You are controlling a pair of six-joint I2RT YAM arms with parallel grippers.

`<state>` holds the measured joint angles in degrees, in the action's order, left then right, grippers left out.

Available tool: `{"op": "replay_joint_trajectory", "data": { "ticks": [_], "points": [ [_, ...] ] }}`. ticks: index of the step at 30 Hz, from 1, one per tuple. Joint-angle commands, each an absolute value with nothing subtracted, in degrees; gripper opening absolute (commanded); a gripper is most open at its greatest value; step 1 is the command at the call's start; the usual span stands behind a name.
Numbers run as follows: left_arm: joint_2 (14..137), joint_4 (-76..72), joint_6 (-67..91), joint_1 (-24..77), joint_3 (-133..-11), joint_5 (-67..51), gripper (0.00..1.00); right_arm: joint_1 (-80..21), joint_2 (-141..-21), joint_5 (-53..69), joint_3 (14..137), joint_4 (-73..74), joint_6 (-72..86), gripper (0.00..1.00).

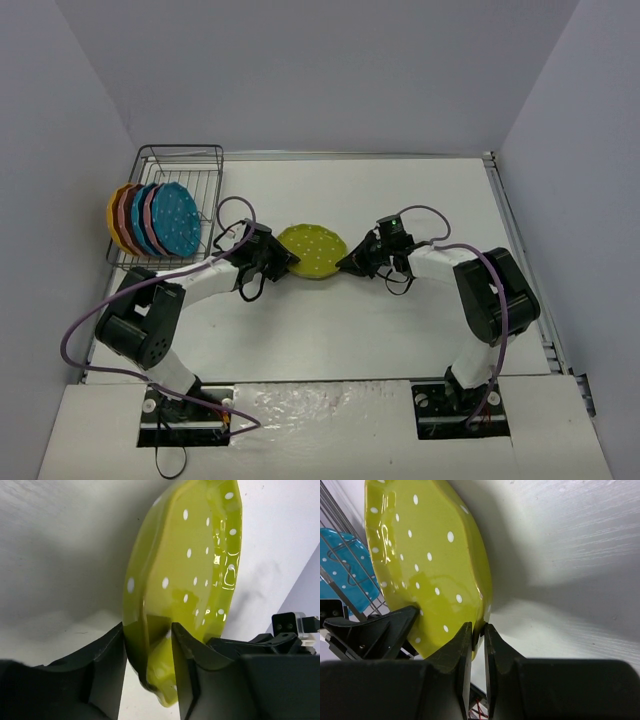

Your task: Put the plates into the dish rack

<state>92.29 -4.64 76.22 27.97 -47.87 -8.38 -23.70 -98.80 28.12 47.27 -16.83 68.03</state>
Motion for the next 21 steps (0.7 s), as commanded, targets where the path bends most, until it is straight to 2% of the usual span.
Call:
{"op": "replay_joint_trajectory", "data": {
  "ticks": [1, 4, 6, 8, 10, 11, 13, 16, 21],
  "points": [
    [90.13, -11.13, 76.73, 28.53, -49.43, -7.57, 0.15, -25.07, -94.40, 34.16, 48.40, -24.94, 69.65, 0.00],
    [88.32, -11.39, 75.79, 28.65, -49.34, -6.70, 0.00, -25.15, -93.55, 33.02, 48.94, -22.86, 67.49, 0.00],
    [87.10, -11.16, 75.19, 28.76, -49.74, -6.08, 0.00, -25.32, -92.87, 31.53, 49.35, -20.99, 65.62, 0.03],
    [85.35, -11.16, 73.88, 28.95, -50.55, -5.33, 0.00, -25.45, -91.68, 29.52, 49.79, -18.17, 63.42, 0.20],
    [84.20, -10.29, 71.99, 29.09, -52.09, -4.82, 0.00, -25.58, -90.36, 27.73, 50.32, -15.94, 61.53, 0.44],
    [83.73, -10.02, 71.64, 29.13, -52.71, -4.56, 0.00, -25.58, -90.11, 26.87, 50.60, -14.81, 60.58, 0.48],
    [82.21, -8.29, 68.34, 29.21, -54.50, -3.88, 0.00, -25.64, -87.37, 23.17, 51.77, -10.19, 57.21, 0.76],
    [80.24, -5.96, 64.52, 29.27, -56.92, -2.31, 0.00, -25.43, -83.82, 19.70, 54.02, -5.67, 52.45, 0.87],
    [76.68, -1.51, 57.76, 29.44, -61.82, -0.65, 0.00, -24.80, -78.35, 15.08, 59.17, 2.01, 43.08, 0.92]
  ]
}}
